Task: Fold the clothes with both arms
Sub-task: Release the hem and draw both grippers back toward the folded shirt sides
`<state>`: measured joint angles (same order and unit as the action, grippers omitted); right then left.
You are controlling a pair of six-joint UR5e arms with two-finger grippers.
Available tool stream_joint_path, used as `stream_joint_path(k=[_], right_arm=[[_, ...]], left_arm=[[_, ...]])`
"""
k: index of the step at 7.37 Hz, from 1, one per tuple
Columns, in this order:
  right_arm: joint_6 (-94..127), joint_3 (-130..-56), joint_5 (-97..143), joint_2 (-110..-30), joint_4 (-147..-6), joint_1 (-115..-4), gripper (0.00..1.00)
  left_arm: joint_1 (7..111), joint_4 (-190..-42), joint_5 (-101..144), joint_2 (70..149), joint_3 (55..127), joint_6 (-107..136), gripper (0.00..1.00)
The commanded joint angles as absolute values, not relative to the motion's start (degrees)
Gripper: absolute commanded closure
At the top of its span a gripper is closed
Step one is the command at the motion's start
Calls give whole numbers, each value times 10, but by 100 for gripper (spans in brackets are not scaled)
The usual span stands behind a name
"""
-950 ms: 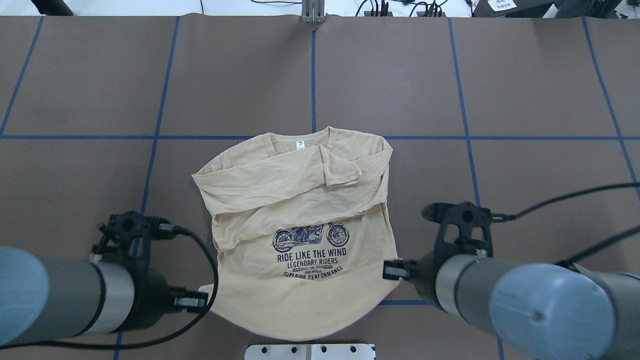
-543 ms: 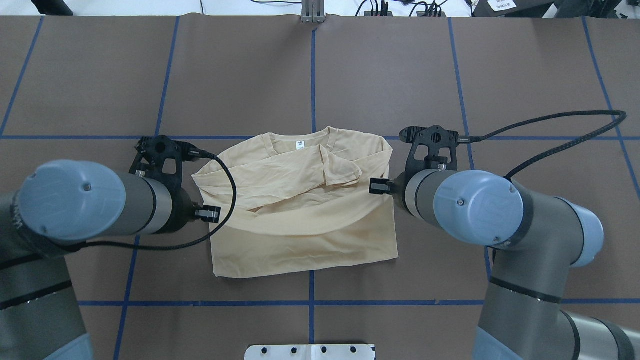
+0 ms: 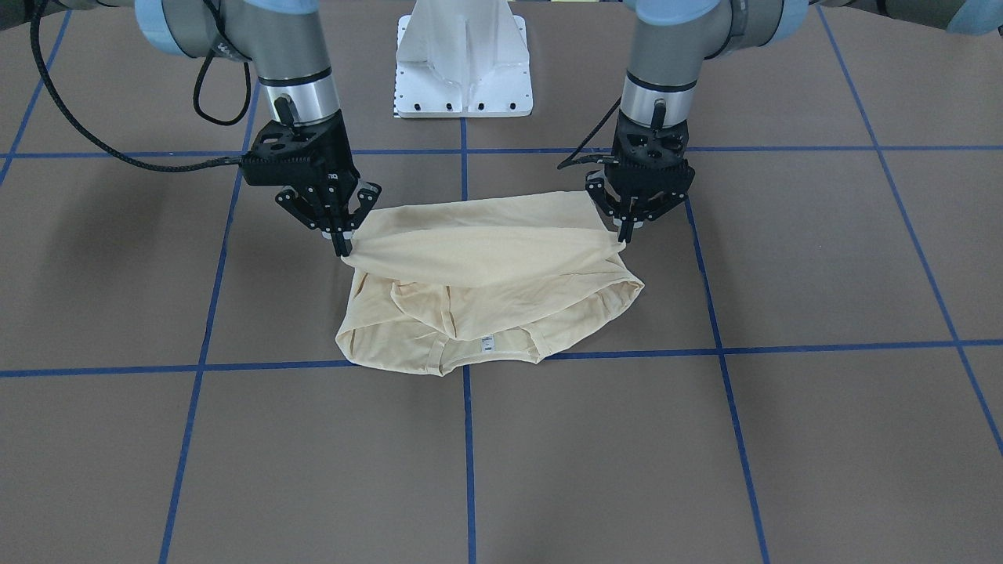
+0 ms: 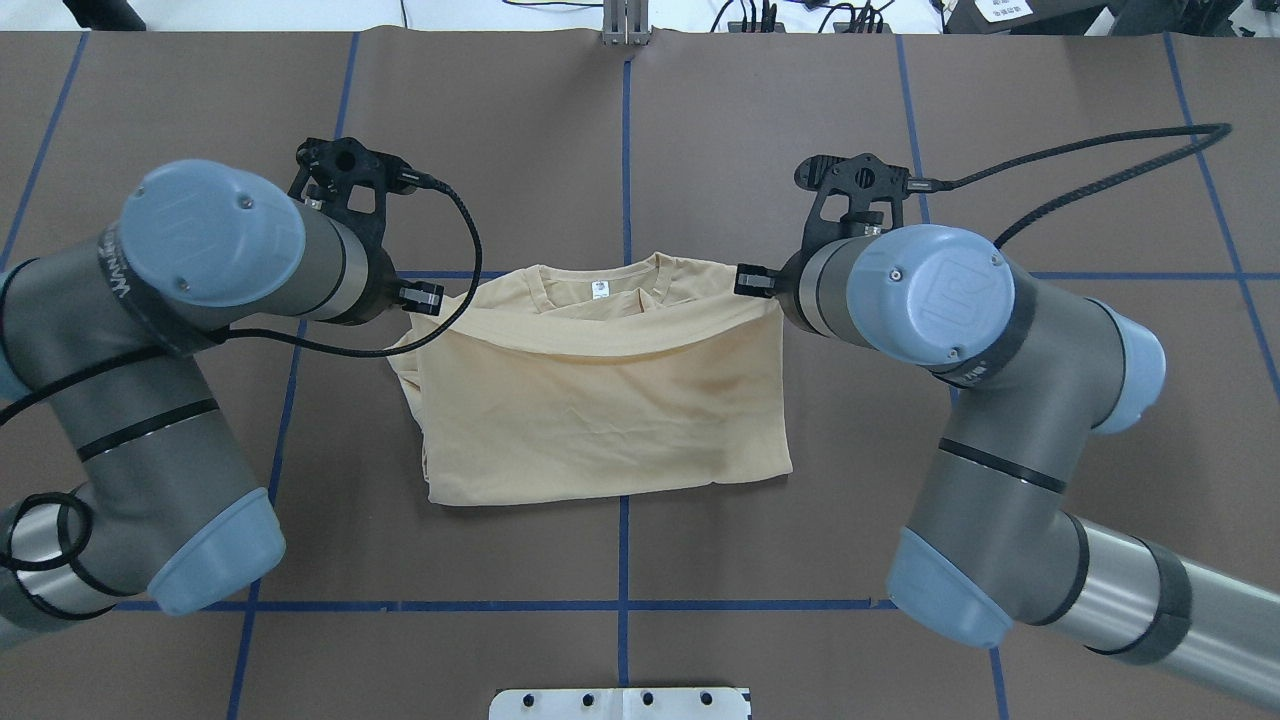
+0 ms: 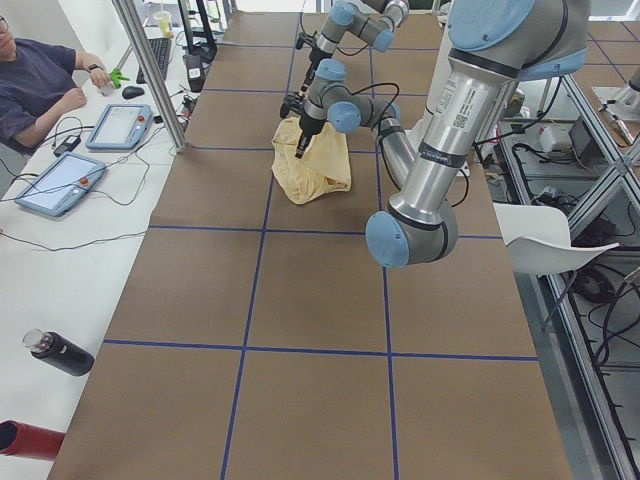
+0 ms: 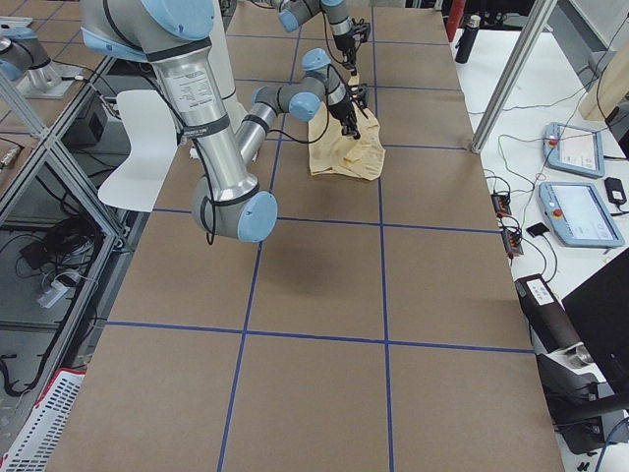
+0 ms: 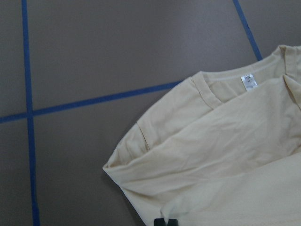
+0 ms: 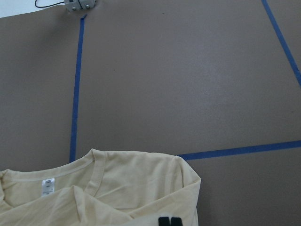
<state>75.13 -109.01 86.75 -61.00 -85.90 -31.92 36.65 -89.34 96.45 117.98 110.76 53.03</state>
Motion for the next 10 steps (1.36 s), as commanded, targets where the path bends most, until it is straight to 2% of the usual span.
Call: stream_joint_path(k=[1,3,5,6,7,9,10], right_arm=[[731,-980,868,-571,-827,-330,100],[727,-920,868,-557,-781,-330,100],[713,-920,870,-557,-780,-340,100],[712,-920,874,-558,-780,-344,16],[710,-922,893,-552,-780,-357,0],[622,-939,1012,-560,-779,-409,0],[598,-966,1014,-591,-777,-412,0]], left_arm=[[373,-972,963,1187,1009,528,100],[372,-993,959,1183,971,527,100],[372,-993,959,1180,965,527,100],[372,-997,960,1179,966,526,27],[374,-1018,961,1175,975,502,0],[376,-1026,971,1157,1025,465,0],[375,-1026,1000,1122,1074,474,0]])
